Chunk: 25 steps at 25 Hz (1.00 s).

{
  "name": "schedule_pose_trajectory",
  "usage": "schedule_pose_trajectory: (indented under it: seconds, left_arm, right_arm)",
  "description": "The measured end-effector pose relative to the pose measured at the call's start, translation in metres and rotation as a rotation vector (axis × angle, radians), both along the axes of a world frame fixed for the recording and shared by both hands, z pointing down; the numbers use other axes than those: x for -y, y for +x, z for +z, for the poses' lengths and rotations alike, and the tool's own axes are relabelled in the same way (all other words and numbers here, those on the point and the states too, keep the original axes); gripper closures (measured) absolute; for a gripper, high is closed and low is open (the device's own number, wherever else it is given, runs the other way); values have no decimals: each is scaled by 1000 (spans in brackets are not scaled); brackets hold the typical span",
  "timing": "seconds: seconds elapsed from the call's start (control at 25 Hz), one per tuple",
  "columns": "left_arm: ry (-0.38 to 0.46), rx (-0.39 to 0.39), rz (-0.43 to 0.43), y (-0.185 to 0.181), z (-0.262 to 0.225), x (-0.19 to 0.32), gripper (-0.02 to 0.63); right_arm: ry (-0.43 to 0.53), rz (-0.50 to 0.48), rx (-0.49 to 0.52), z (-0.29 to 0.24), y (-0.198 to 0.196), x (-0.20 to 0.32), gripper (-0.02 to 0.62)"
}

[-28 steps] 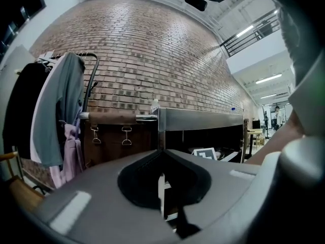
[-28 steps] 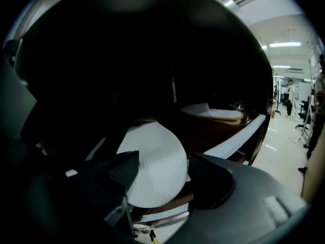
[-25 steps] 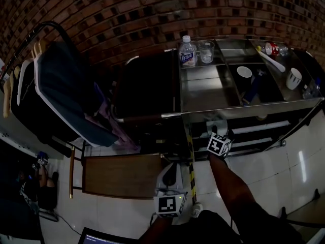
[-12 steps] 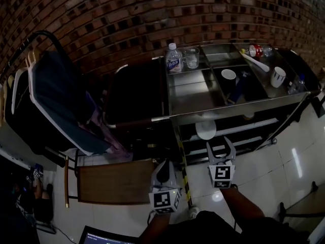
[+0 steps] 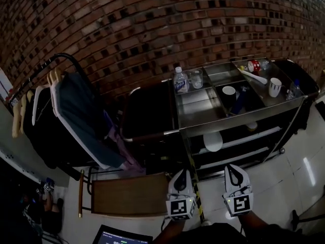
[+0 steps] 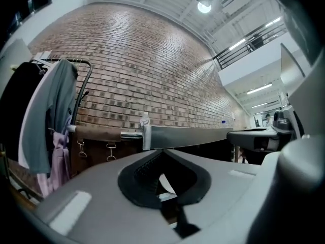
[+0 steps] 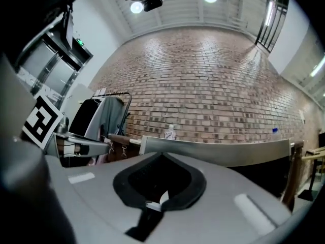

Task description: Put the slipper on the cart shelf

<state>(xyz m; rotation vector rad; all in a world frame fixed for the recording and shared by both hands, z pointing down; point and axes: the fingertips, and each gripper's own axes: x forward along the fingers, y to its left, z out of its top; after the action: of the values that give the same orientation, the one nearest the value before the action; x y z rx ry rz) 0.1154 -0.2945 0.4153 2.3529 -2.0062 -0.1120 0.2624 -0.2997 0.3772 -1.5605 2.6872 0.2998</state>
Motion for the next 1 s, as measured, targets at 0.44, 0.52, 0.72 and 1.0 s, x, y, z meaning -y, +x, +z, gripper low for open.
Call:
schedule_pose_trajectory:
  seconds: [0.44, 0.52, 0.72, 1.0]
  left_arm:
    - [10, 13, -5, -7, -23, -31, 589]
    - [5, 15, -1, -8, -21, -37, 589]
    - [-2, 22, 5, -15, -20, -46, 589]
    - [11, 20, 4, -22, -20, -46, 589]
  right_arm:
    - [-84, -9, -50, 24, -11, -20, 595]
    - [-74, -17, -53, 23, -14, -25, 595]
    - [-97, -20, -48, 24, -23, -34, 594]
    - [-103, -32, -51, 23, -31, -32, 594]
